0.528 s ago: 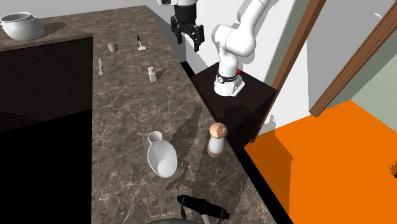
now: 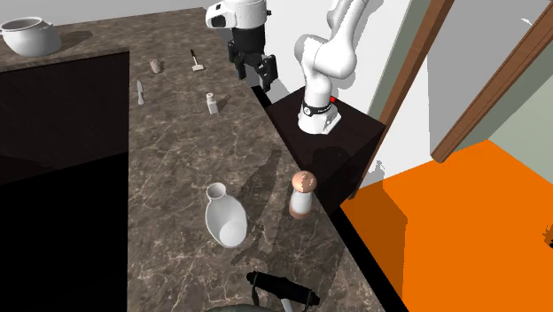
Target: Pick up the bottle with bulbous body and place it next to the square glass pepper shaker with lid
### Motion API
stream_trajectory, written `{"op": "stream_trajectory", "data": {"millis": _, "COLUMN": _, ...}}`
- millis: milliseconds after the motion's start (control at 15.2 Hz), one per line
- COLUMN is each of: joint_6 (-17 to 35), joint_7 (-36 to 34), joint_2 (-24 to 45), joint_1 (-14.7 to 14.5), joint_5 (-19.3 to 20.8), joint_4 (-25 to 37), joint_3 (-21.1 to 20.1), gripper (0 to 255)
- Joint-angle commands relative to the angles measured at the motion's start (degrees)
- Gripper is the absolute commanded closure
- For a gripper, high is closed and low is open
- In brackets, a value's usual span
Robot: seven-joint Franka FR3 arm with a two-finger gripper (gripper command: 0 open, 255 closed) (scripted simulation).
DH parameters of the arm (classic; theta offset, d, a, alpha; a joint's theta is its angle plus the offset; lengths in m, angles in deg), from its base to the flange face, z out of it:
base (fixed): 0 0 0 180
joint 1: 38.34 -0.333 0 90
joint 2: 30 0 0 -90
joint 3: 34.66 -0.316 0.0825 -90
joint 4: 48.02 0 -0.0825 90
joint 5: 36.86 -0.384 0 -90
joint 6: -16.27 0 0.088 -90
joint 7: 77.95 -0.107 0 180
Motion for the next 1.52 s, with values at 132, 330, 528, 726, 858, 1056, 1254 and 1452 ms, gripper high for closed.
{"op": "stream_trajectory", "data": {"millis": 132, "joint_6": 3.17, "joint_7": -3.29, "joint_2": 8.67, "joint_1": -0.69, "joint_5": -0.83, "joint_4": 5.18, "joint_3": -2.60, "gripper": 0}}
{"op": "stream_trajectory", "data": {"millis": 330, "joint_6": 4.81, "joint_7": -5.64, "joint_2": 15.27, "joint_1": -1.05, "joint_5": -0.84, "joint_4": 9.87, "joint_3": -4.31, "gripper": 0}}
{"op": "stream_trajectory", "data": {"millis": 528, "joint_6": 5.87, "joint_7": -8.04, "joint_2": 21.96, "joint_1": -1.45, "joint_5": -0.39, "joint_4": 15.20, "joint_3": -5.86, "gripper": 0}}
{"op": "stream_trajectory", "data": {"millis": 726, "joint_6": 6.30, "joint_7": -10.46, "joint_2": 28.76, "joint_1": -2.00, "joint_5": 0.48, "joint_4": 21.21, "joint_3": -7.17, "gripper": 0}}
{"op": "stream_trajectory", "data": {"millis": 858, "joint_6": 6.23, "joint_7": -12.05, "joint_2": 33.38, "joint_1": -2.48, "joint_5": 1.26, "joint_4": 25.62, "joint_3": -7.90, "gripper": 0}}
{"op": "stream_trajectory", "data": {"millis": 1056, "joint_6": 5.54, "joint_7": -14.36, "joint_2": 40.48, "joint_1": -3.44, "joint_5": 2.65, "joint_4": 32.96, "joint_3": -8.76, "gripper": 0}}
{"op": "stream_trajectory", "data": {"millis": 1254, "joint_6": 4.07, "joint_7": -16.46, "joint_2": 47.89, "joint_1": -4.77, "joint_5": 4.21, "joint_4": 41.34, "joint_3": -9.29, "gripper": 0}}
{"op": "stream_trajectory", "data": {"millis": 1452, "joint_6": 2.19, "joint_7": -17.95, "joint_2": 54.36, "joint_1": -6.20, "joint_5": 5.52, "joint_4": 49.31, "joint_3": -9.42, "gripper": 0}}
